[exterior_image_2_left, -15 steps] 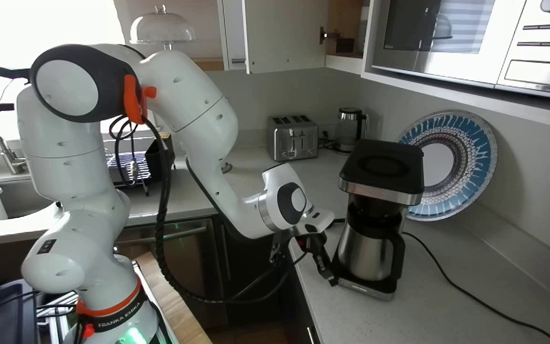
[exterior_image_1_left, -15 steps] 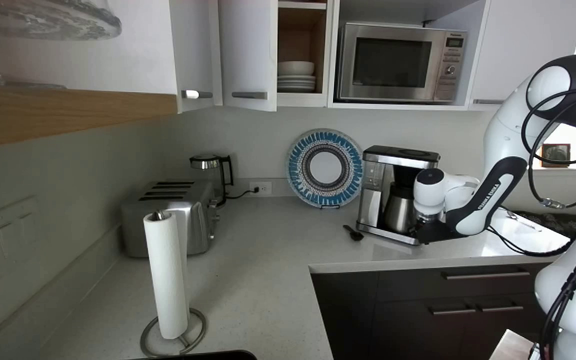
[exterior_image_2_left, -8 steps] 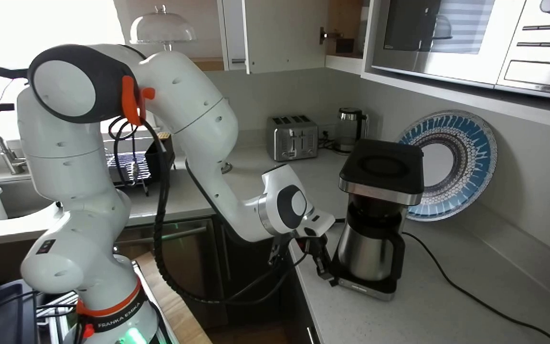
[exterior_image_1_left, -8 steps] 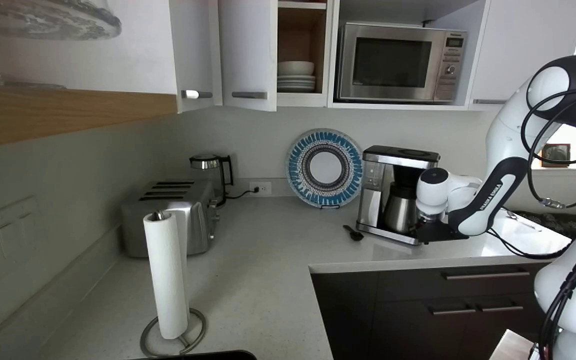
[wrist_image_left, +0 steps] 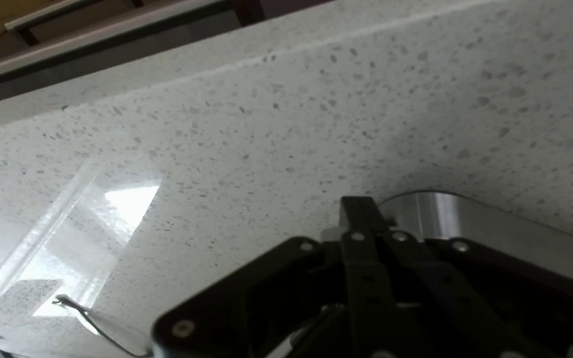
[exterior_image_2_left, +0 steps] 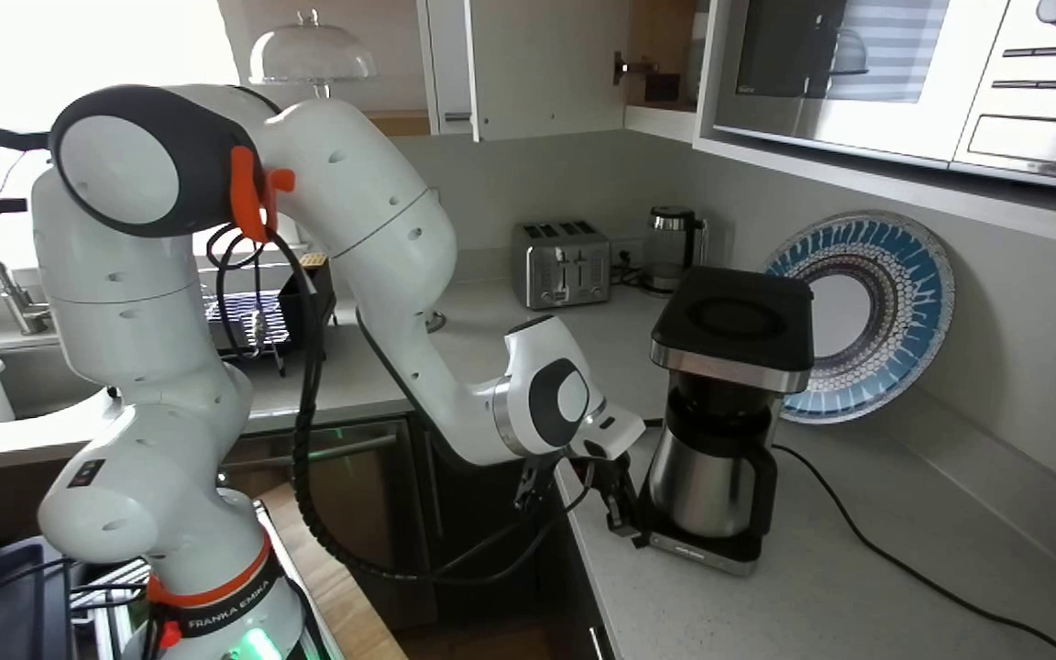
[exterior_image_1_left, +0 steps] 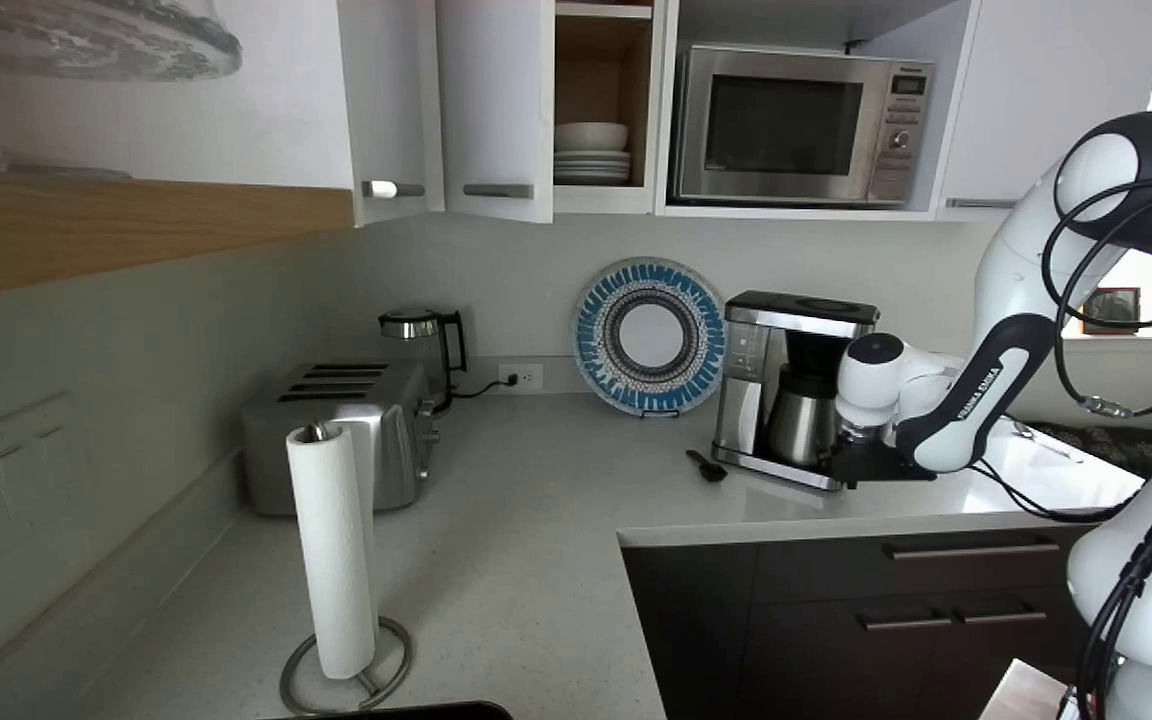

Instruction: Rotate the coffee maker clockwise once

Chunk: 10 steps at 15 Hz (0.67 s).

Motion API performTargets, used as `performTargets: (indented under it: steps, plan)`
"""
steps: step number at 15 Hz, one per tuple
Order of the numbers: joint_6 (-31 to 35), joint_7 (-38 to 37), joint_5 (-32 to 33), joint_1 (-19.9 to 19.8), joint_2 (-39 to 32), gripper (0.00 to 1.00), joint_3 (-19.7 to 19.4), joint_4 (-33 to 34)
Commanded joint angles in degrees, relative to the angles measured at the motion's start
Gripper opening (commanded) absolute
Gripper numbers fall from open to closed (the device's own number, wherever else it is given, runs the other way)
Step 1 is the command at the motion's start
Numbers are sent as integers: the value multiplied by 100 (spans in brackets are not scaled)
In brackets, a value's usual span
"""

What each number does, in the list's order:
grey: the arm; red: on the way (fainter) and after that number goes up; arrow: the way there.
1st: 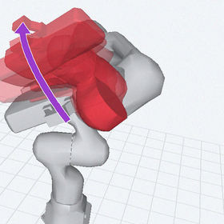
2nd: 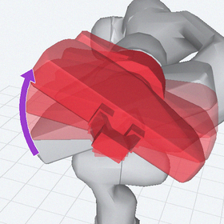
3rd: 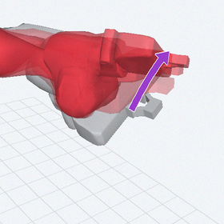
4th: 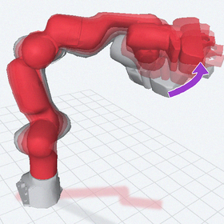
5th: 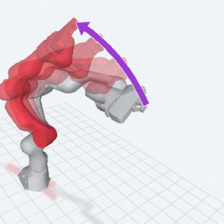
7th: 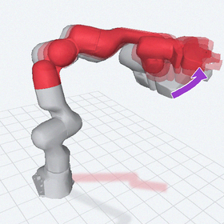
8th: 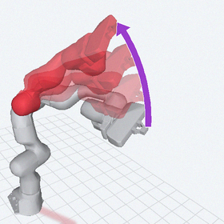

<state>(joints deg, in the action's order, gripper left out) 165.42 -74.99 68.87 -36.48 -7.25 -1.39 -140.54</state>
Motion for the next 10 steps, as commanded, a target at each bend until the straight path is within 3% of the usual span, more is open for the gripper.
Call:
performTargets:
  steps: [1,10]
  plan:
    - [665,50,-367,77,-121,0,201,242]
    - [690,292,-1193,96,-61,0,325,227]
